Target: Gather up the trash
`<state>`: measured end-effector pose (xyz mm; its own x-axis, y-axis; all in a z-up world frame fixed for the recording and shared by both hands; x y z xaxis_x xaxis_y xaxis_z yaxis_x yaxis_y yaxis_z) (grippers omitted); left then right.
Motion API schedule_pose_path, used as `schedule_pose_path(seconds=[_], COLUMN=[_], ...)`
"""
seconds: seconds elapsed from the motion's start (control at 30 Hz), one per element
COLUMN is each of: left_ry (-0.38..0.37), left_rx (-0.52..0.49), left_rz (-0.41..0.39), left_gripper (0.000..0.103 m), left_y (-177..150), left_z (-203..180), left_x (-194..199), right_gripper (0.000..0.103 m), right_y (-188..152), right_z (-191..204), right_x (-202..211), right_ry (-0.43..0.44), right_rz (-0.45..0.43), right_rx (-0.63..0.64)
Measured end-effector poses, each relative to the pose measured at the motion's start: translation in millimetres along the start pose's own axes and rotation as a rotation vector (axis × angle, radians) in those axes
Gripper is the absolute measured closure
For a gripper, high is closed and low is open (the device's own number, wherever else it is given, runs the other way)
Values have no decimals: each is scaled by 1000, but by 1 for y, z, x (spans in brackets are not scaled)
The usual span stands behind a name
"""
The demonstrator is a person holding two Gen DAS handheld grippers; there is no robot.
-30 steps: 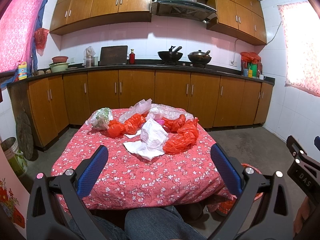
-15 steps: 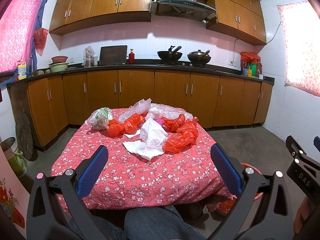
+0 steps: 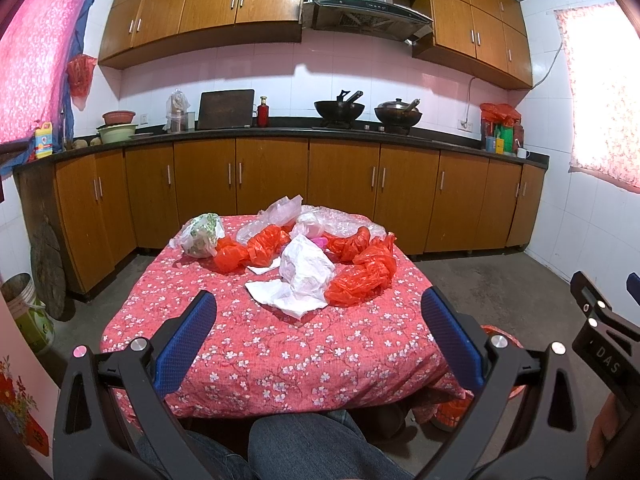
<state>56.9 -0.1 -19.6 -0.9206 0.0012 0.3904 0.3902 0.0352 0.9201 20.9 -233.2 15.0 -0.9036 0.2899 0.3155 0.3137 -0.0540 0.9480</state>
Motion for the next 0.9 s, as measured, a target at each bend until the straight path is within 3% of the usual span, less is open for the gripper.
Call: schedule_pose_path(seconds=[0.9], left_ry=[16], left_rx=[7], left_rz=[28], left_gripper=[2], left_y=[-3], left_z=[3], left_x=[-5], right_gripper=[4], right_y=[-10], right_z=[7], right_x=[-13], right_ry=[25], right_rz=[29], right_rx=[4])
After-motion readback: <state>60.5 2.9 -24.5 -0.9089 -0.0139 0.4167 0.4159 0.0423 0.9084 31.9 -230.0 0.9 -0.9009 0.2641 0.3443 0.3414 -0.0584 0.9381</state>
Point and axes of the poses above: each gripper's, at about its wrist camera, not at the fingertips, and x roughly against the way its jaws point, z to its left, y to its top, the point moved 6 cm from there along -x, roughly the way its jaws point, and after that the axes turned 4 degrees about z, right-handed, at the moved point
